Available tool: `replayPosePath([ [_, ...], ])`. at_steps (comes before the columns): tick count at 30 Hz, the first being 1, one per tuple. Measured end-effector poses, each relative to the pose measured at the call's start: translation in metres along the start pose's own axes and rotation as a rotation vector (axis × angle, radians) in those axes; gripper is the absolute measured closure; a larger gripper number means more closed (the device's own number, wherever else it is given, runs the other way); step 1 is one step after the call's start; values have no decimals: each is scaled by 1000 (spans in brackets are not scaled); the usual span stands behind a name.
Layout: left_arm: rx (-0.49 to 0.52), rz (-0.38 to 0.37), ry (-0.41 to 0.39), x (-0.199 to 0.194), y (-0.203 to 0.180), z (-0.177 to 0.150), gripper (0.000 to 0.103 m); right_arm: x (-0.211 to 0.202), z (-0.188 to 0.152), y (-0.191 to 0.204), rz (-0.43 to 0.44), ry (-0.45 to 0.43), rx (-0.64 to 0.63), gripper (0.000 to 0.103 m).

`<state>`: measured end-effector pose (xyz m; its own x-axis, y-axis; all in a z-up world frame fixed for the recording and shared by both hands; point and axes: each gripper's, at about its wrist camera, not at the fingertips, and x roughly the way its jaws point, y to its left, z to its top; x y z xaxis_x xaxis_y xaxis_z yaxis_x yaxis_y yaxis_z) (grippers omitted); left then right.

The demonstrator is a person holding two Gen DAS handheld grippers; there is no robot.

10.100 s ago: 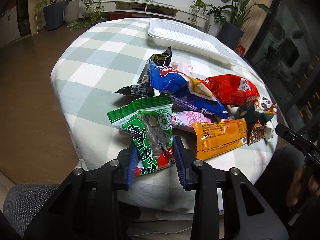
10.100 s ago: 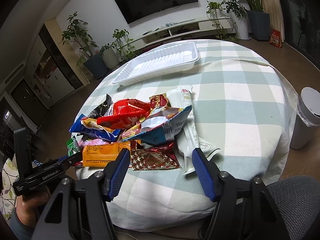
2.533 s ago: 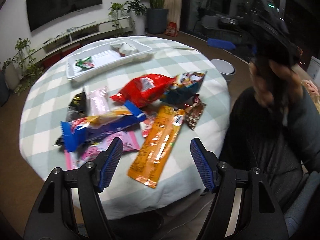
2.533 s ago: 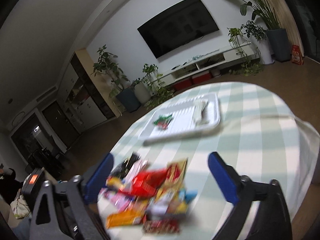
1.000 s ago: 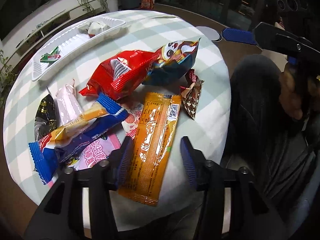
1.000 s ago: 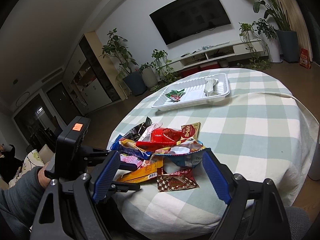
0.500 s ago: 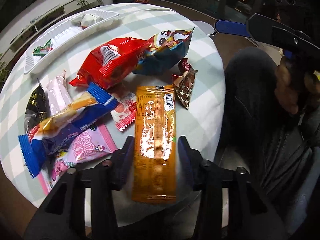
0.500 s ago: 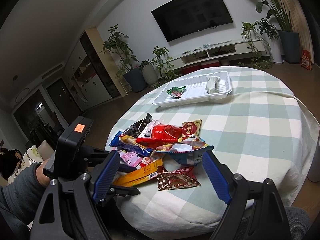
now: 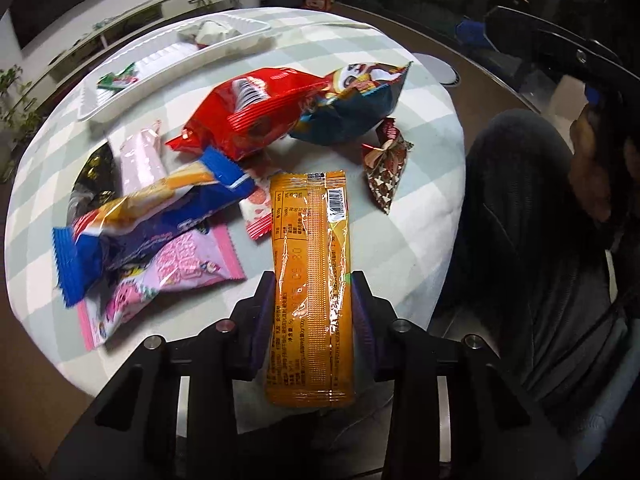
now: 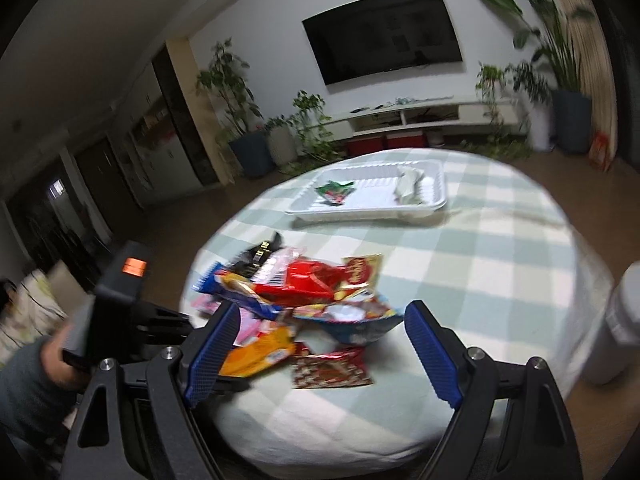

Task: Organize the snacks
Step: 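Lift the orange bar with the left tool while the right tool grasps the panda-print bag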

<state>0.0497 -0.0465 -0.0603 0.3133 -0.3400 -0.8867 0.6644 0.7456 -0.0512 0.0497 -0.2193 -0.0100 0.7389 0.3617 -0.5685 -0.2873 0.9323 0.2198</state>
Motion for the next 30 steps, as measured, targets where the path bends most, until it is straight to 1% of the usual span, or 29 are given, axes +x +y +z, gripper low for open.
replayPosePath([
  [2,-18,9,-15,-4,2,-4,69,1,7,3,-3,20,-30,16],
  [4,-38,8,-28,-6,4,-9,69,8,17,4,18,69,-42,16],
  [6,-61,2,-41,-7,6,-14,69,21,22,3,30,143,-29,16],
  [7,-68,-2,-44,-7,8,-16,69,33,25,1,27,201,-14,16],
  [8,-77,-7,-51,-7,9,-17,69,41,27,0,20,240,-8,18],
  [9,-84,-12,-58,-8,10,-18,69,47,27,1,10,272,-8,22],
  [10,-90,-14,-64,-8,11,-19,69,53,28,2,-8,301,-22,23],
  [14,-120,-33,-85,-9,14,-24,69,69,22,8,-67,349,-77,23],
  [16,-125,-40,-93,-10,15,-25,69,79,18,4,-79,367,-68,23],
  [18,-128,-44,-99,-10,16,-26,69,89,13,0,-111,384,-70,23],
  [23,-137,-45,-106,-10,16,-27,69,106,7,-6,-133,422,-61,23],
  [25,-140,-46,-108,-11,16,-27,69,112,3,-7,-136,443,-67,30],
  [26,-141,-46,-109,-11,16,-27,69,113,3,-8,-137,444,-67,39],
  [30,-147,-48,-112,-10,17,-27,69,110,1,-14,-120,421,-38,49],
])
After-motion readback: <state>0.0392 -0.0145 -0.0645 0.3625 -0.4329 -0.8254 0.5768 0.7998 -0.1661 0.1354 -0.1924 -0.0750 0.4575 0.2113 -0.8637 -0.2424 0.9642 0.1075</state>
